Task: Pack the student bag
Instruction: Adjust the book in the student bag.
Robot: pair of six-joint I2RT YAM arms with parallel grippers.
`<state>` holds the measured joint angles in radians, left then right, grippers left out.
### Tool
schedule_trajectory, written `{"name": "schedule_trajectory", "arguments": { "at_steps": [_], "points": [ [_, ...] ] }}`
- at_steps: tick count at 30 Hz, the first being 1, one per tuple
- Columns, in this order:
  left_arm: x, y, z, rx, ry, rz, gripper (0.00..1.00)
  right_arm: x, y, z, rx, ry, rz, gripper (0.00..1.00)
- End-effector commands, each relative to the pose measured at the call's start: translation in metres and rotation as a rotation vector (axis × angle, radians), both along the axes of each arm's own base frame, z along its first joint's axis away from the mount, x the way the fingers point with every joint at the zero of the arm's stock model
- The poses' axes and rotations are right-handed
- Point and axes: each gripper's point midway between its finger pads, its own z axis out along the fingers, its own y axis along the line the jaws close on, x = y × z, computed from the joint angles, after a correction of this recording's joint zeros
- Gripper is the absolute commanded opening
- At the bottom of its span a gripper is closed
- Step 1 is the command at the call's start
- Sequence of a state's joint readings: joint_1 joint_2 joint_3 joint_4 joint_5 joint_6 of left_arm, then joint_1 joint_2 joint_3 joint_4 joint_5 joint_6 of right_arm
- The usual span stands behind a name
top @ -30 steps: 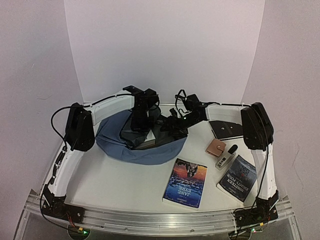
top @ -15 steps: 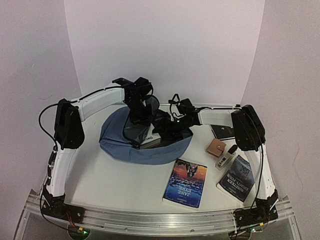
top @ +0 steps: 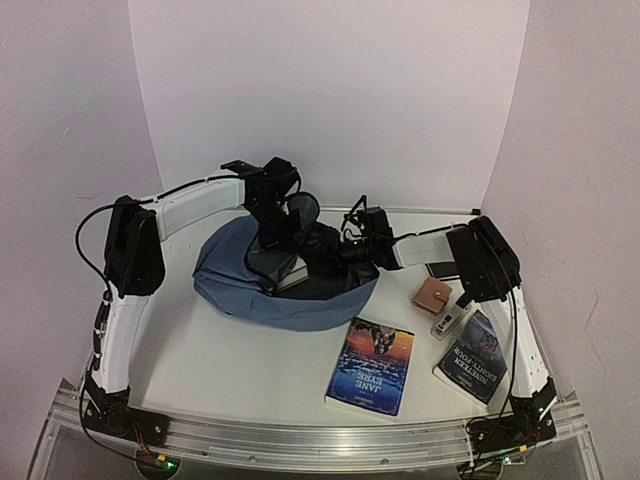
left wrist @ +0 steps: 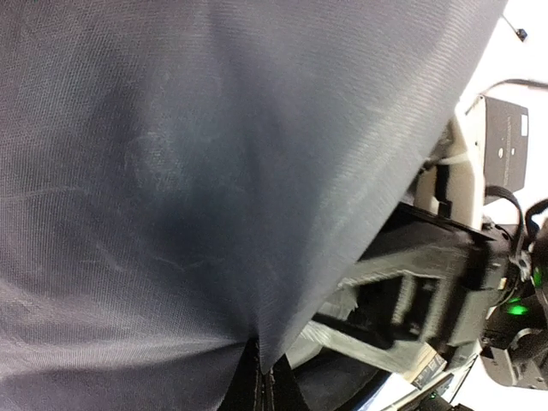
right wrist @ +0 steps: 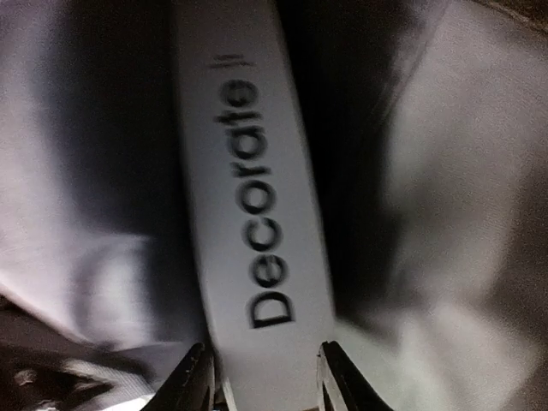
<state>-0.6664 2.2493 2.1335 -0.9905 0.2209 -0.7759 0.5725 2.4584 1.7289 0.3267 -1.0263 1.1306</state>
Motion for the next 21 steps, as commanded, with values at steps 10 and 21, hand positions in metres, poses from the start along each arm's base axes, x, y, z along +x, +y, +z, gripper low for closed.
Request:
{"name": "schedule_trajectory", "arguments": {
  "at_steps": [10, 21],
  "points": [
    [0.010, -0.019, 0.073, -0.168, -0.140, -0.031, 0.00, 0.012, -0.006, -0.020, -0.249, -0.129, -0.056, 0.72],
    [0.016, -0.027, 0.067, -0.197, -0.133, -0.046, 0.00, -0.011, 0.030, 0.010, 0.150, 0.017, 0.083, 0.58]
  ]
}}
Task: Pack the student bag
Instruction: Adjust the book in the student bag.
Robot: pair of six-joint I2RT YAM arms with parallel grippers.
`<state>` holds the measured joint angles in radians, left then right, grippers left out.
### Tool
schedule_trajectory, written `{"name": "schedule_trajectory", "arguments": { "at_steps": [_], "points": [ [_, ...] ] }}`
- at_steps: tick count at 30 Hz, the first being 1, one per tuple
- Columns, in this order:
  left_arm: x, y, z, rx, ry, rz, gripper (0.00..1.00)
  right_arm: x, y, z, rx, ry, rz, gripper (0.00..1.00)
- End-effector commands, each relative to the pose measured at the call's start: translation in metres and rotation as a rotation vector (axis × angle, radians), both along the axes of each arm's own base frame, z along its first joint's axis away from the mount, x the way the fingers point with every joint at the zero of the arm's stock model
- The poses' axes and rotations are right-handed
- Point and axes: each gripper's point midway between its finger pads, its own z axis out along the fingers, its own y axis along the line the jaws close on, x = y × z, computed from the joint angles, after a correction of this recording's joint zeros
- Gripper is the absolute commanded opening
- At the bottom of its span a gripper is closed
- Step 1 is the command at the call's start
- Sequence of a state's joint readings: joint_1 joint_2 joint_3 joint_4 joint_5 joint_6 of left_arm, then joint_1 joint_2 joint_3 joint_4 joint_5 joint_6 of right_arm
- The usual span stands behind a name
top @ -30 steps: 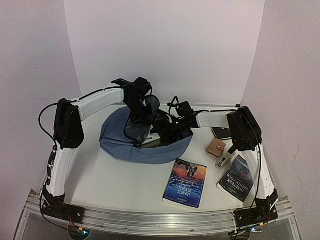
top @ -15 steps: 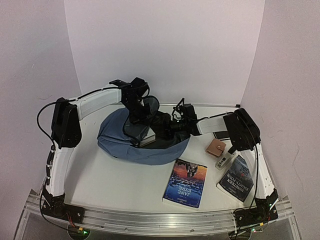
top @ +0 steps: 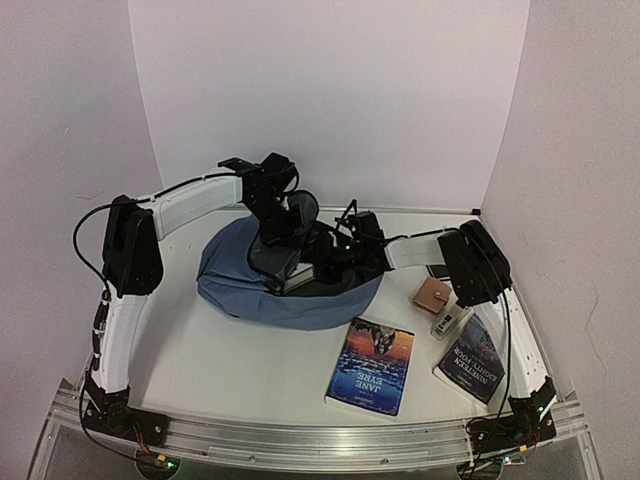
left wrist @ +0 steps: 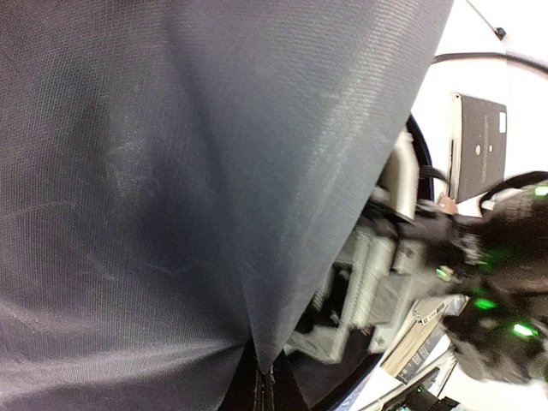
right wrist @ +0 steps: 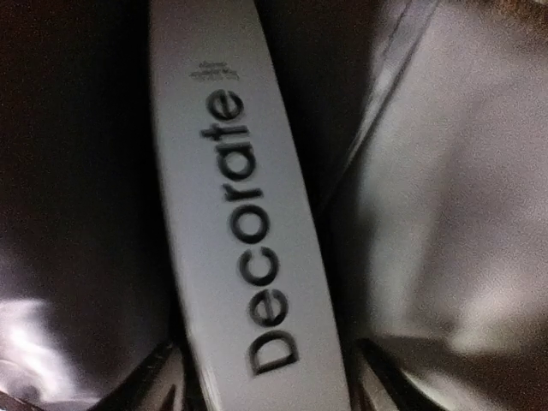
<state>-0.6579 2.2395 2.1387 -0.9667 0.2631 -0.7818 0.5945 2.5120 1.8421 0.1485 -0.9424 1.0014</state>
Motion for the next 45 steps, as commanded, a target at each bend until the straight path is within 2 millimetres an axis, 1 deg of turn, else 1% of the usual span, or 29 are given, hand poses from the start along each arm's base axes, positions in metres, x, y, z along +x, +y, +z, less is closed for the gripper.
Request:
{"name": "schedule_trajectory", "arguments": {
  "at_steps": [1, 3, 5, 6, 8, 9, 10, 13, 14, 16, 20, 22, 23, 25, 27, 29, 30, 31, 32, 34, 36, 37, 40, 41, 43, 45],
  "points": [
    [0.014, -0.022, 0.056, -0.146, -0.128, -0.036, 0.00, -0.017, 0.021, 0.041, 0.274, 0.053, 0.103, 0.54],
    [0.015, -0.022, 0.056, -0.155, -0.129, -0.034, 0.00, -0.019, 0.022, 0.057, 0.299, 0.023, 0.120, 0.46],
    [0.016, -0.023, 0.057, -0.161, -0.130, -0.035, 0.00, -0.018, 0.022, 0.068, 0.316, 0.012, 0.117, 0.46],
    [0.016, -0.023, 0.058, -0.161, -0.132, -0.036, 0.00, -0.017, 0.022, 0.070, 0.320, 0.009, 0.112, 0.42],
    [0.017, -0.019, 0.058, -0.156, -0.131, -0.021, 0.00, -0.016, 0.020, 0.073, 0.318, 0.009, 0.097, 0.27],
    [0.018, -0.016, 0.059, -0.154, -0.134, -0.008, 0.00, -0.015, 0.018, 0.074, 0.315, 0.015, 0.082, 0.21],
    [0.019, -0.012, 0.060, -0.158, -0.135, 0.011, 0.00, -0.013, 0.014, 0.077, 0.312, 0.021, 0.065, 0.17],
    [0.024, -0.001, 0.066, -0.173, -0.150, 0.069, 0.00, -0.001, -0.008, 0.087, 0.295, 0.029, -0.033, 0.01],
    [0.026, 0.002, 0.067, -0.173, -0.153, 0.087, 0.00, 0.002, -0.017, 0.088, 0.281, 0.036, -0.062, 0.00],
    [0.029, 0.006, 0.068, -0.167, -0.160, 0.111, 0.00, 0.002, -0.028, 0.087, 0.243, 0.037, -0.090, 0.00],
    [0.034, 0.012, 0.071, -0.156, -0.162, 0.175, 0.00, -0.006, -0.048, 0.075, 0.059, -0.026, -0.122, 0.00],
    [0.036, 0.017, 0.074, -0.159, -0.167, 0.218, 0.00, -0.009, -0.061, 0.072, 0.014, -0.050, -0.162, 0.00],
    [0.038, 0.018, 0.076, -0.170, -0.169, 0.240, 0.00, -0.010, -0.068, 0.070, -0.004, -0.055, -0.192, 0.00],
    [0.041, 0.018, 0.076, -0.209, -0.162, 0.281, 0.00, -0.014, -0.077, 0.070, 0.001, -0.061, -0.242, 0.00],
    [0.042, 0.016, 0.076, -0.255, -0.155, 0.314, 0.00, -0.008, -0.081, 0.067, 0.032, -0.059, -0.310, 0.00],
    [0.044, 0.010, 0.074, -0.302, -0.142, 0.324, 0.00, -0.001, -0.079, 0.065, 0.057, -0.062, -0.348, 0.00],
    [0.045, 0.006, 0.073, -0.322, -0.135, 0.322, 0.00, 0.004, -0.074, 0.065, 0.072, -0.069, -0.352, 0.00],
    [0.045, 0.002, 0.072, -0.339, -0.126, 0.314, 0.00, 0.008, -0.068, 0.069, 0.101, -0.076, -0.352, 0.00],
    [0.045, -0.001, 0.071, -0.352, -0.120, 0.308, 0.00, 0.009, -0.058, 0.073, 0.129, -0.080, -0.335, 0.00],
    [0.046, -0.004, 0.071, -0.372, -0.115, 0.302, 0.00, 0.003, -0.034, 0.074, 0.159, -0.072, -0.279, 0.00],
    [0.049, -0.008, 0.076, -0.400, -0.132, 0.294, 0.00, 0.000, -0.025, 0.080, 0.175, -0.089, -0.278, 0.00],
    [0.049, -0.009, 0.078, -0.406, -0.135, 0.291, 0.00, -0.001, -0.023, 0.081, 0.183, -0.097, -0.280, 0.04],
    [0.050, -0.011, 0.080, -0.419, -0.136, 0.287, 0.00, -0.006, -0.015, 0.076, 0.204, -0.082, -0.258, 0.36],
    [0.049, -0.011, 0.080, -0.417, -0.134, 0.287, 0.00, -0.009, -0.014, 0.073, 0.200, -0.075, -0.240, 0.44],
    [0.048, -0.009, 0.079, -0.407, -0.132, 0.285, 0.00, -0.018, -0.015, 0.072, 0.177, -0.097, -0.190, 0.56],
    [0.046, -0.006, 0.078, -0.388, -0.130, 0.281, 0.00, -0.024, -0.022, 0.074, 0.103, -0.161, -0.145, 0.68]
  ]
}}
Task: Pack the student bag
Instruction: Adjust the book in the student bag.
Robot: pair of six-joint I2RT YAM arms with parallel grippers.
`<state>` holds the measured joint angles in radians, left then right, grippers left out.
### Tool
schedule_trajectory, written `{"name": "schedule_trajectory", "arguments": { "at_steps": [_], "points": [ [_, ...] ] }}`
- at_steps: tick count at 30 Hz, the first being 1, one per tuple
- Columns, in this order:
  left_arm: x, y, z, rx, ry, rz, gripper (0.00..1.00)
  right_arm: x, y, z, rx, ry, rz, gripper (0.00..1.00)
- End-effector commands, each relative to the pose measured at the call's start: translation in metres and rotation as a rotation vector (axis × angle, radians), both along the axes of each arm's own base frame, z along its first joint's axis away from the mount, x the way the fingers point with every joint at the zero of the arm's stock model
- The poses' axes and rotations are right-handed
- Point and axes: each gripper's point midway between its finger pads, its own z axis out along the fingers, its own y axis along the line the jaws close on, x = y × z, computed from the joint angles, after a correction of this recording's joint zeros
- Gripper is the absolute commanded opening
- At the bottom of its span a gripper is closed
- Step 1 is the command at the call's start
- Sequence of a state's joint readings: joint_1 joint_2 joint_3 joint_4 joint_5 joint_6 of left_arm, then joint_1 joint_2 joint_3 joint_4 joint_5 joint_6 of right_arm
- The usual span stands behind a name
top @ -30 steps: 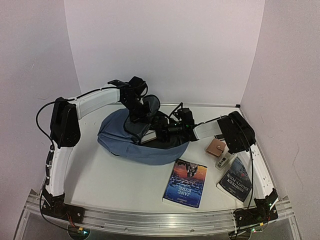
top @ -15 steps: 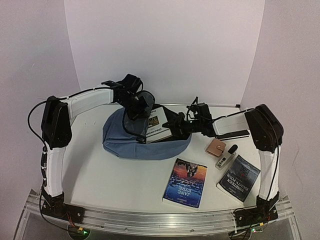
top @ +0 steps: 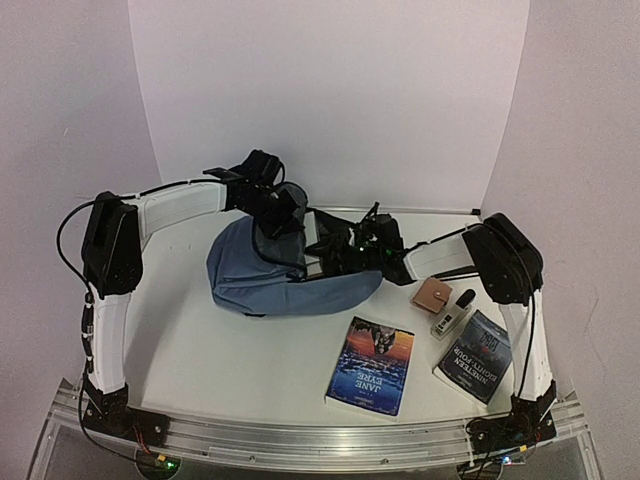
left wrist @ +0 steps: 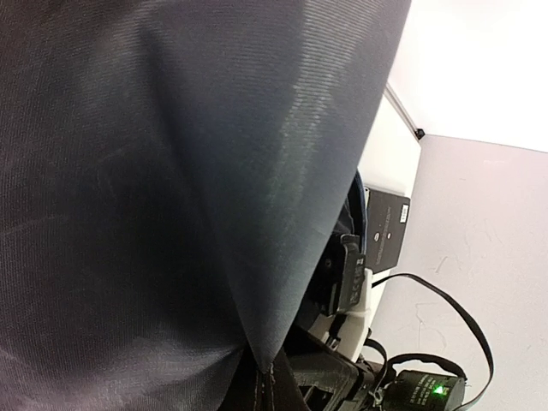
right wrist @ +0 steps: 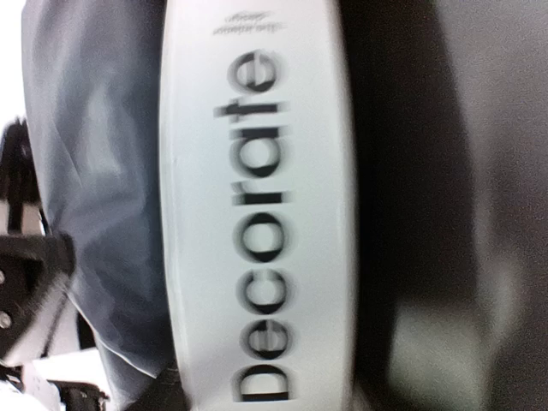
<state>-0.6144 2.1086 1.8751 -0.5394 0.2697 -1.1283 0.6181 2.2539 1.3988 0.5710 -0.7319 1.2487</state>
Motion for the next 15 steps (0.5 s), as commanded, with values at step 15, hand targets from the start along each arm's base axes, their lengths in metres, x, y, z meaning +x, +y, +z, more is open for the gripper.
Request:
{"name": "schedule_trajectory", "arguments": {
  "at_steps": [15],
  "points": [
    [-0.006, 0.003, 0.037, -0.014, -0.092, -0.063, 0.00, 0.022, -0.051, 0.032, -0.544, -0.368, 0.050, 0.91]
  ]
}}
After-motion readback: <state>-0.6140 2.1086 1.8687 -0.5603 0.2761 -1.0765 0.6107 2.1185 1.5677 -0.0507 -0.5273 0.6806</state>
